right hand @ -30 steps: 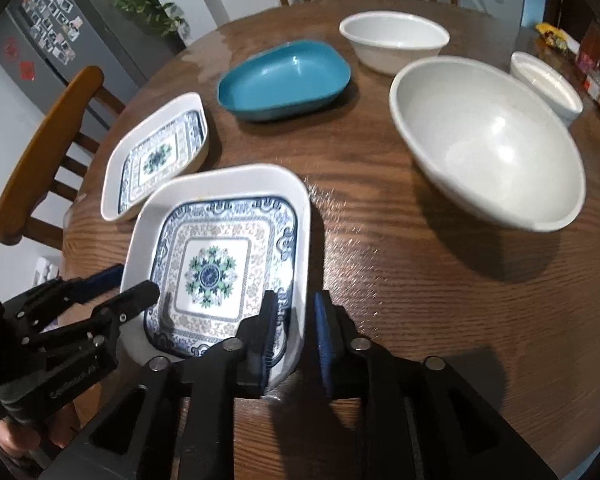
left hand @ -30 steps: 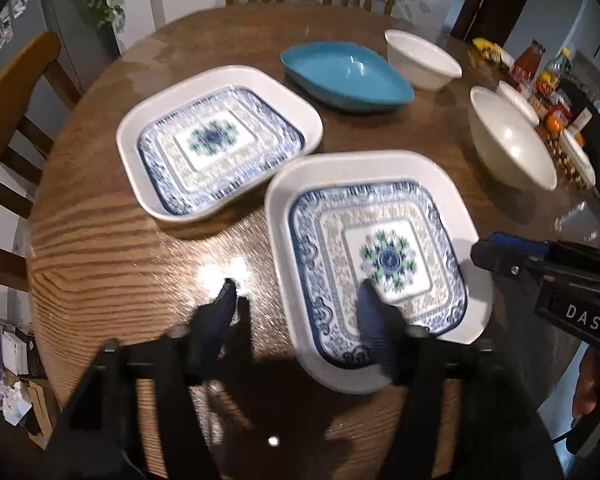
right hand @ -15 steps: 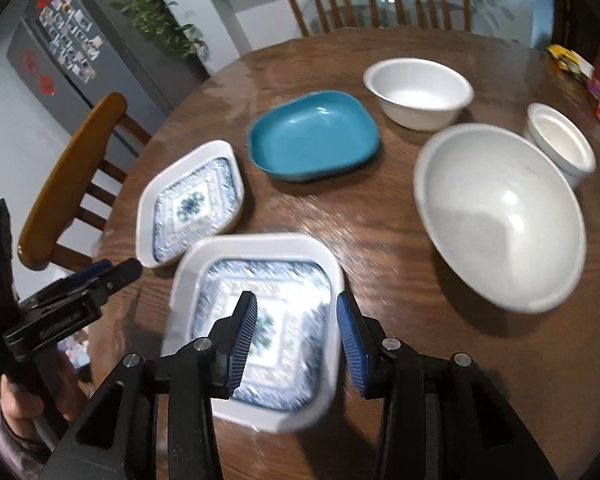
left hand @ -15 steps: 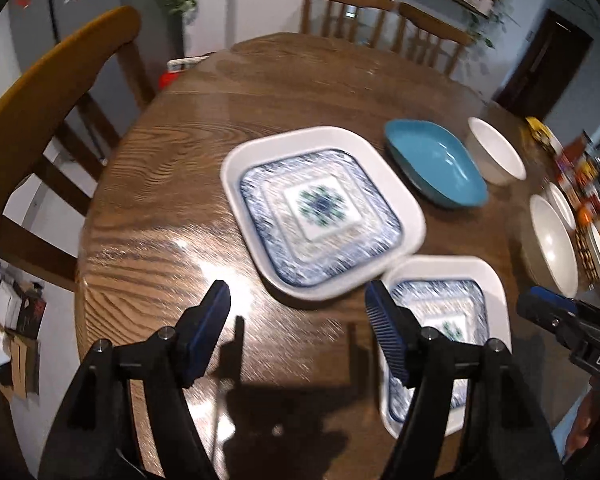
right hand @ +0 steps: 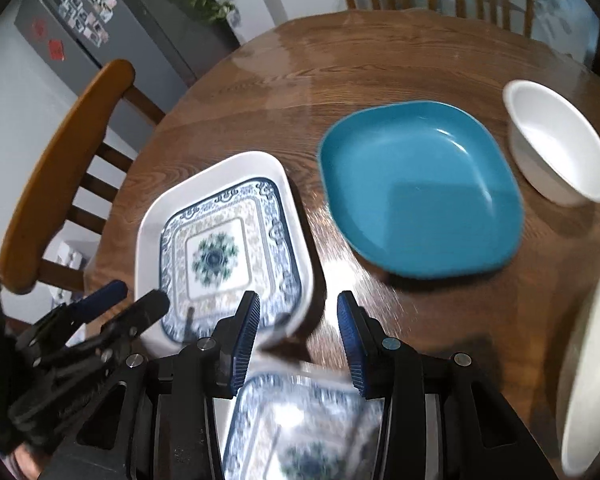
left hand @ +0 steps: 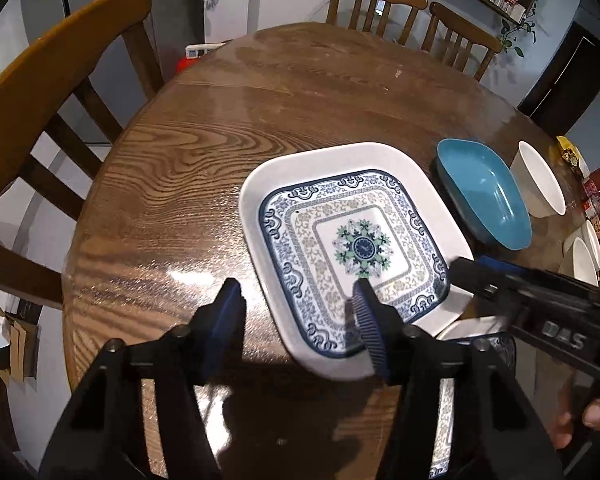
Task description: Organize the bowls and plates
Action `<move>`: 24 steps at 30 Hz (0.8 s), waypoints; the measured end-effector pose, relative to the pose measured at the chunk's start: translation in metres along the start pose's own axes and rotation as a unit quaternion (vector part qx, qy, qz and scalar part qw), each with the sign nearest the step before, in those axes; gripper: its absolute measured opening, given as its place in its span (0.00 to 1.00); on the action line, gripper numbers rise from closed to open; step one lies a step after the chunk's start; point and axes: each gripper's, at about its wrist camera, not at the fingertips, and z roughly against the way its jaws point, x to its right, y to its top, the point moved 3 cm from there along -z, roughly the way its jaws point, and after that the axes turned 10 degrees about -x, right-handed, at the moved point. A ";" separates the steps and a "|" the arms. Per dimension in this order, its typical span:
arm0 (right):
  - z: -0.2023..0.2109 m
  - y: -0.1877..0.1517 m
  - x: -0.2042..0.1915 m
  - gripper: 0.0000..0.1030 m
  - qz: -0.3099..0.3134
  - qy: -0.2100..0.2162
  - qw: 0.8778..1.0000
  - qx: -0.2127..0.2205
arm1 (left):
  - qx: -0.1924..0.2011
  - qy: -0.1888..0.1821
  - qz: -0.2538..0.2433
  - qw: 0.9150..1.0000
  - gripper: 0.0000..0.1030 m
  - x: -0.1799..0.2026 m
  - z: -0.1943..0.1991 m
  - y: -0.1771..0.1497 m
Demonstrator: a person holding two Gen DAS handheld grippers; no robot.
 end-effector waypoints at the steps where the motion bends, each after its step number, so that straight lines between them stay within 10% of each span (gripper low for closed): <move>1: -0.005 0.004 -0.002 0.41 0.002 -0.002 1.000 -0.006 | -0.003 0.000 0.000 1.000 0.43 0.000 -0.002 0.001; 12: -0.016 0.016 -0.005 0.10 0.024 -0.036 0.999 -0.013 | -0.017 0.009 0.008 1.000 0.23 -0.012 -0.009 0.005; 24: 0.025 0.004 -0.013 0.08 0.036 -0.010 0.999 0.034 | 0.036 0.015 -0.004 0.999 0.22 -0.016 0.035 0.001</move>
